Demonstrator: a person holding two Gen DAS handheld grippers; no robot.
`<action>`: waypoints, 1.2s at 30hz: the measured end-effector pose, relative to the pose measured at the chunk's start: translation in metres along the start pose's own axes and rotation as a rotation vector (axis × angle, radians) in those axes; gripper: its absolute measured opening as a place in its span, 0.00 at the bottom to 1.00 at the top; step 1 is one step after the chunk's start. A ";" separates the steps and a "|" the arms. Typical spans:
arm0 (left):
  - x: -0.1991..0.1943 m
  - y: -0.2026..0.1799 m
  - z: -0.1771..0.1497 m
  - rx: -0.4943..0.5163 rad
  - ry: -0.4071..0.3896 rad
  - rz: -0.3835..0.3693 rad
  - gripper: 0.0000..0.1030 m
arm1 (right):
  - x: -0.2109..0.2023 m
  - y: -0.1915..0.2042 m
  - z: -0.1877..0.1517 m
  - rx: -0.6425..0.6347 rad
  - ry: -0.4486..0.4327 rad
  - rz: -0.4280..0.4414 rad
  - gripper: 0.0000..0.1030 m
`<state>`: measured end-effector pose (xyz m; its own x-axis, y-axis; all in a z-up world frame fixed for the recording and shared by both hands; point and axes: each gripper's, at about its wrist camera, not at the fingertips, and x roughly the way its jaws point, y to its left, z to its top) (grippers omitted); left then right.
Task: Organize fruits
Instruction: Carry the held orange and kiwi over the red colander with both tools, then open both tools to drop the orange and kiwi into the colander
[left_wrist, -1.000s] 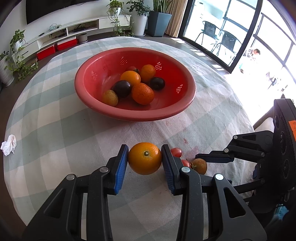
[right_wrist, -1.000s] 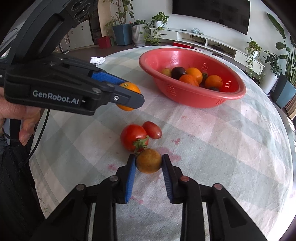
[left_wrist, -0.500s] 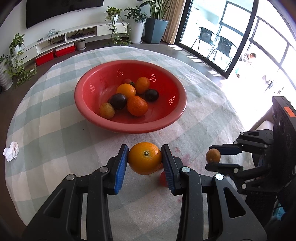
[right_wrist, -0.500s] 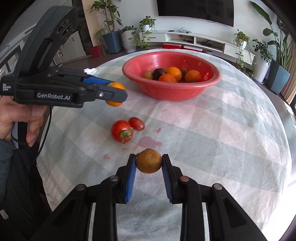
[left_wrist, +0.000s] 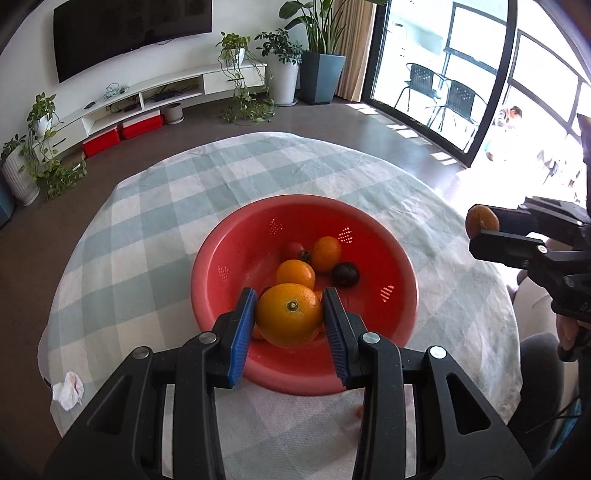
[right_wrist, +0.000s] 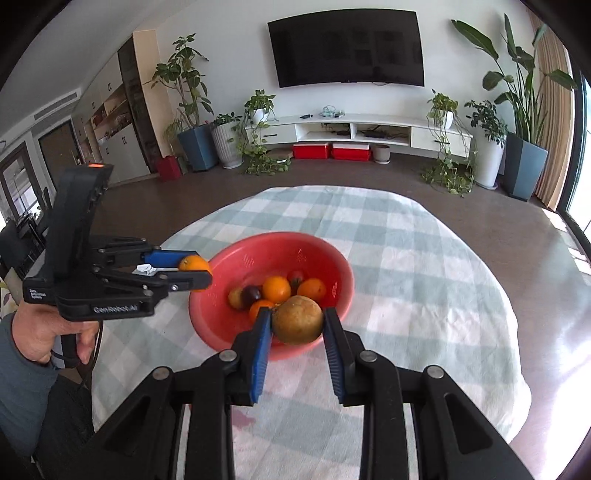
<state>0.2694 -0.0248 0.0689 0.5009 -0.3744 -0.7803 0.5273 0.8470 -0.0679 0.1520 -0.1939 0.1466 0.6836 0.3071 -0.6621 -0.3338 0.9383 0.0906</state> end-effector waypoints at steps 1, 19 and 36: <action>0.006 0.002 0.002 0.000 0.002 -0.001 0.33 | 0.007 0.003 0.006 -0.016 0.006 -0.002 0.30; 0.070 0.028 0.005 -0.038 -0.025 -0.049 0.34 | 0.117 0.023 -0.002 -0.149 0.222 -0.075 0.30; 0.080 0.025 0.001 -0.017 -0.009 -0.047 0.42 | 0.135 0.018 -0.005 -0.156 0.257 -0.118 0.30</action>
<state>0.3231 -0.0339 0.0057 0.4819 -0.4171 -0.7706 0.5387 0.8346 -0.1149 0.2351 -0.1369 0.0557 0.5439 0.1287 -0.8292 -0.3710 0.9232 -0.1000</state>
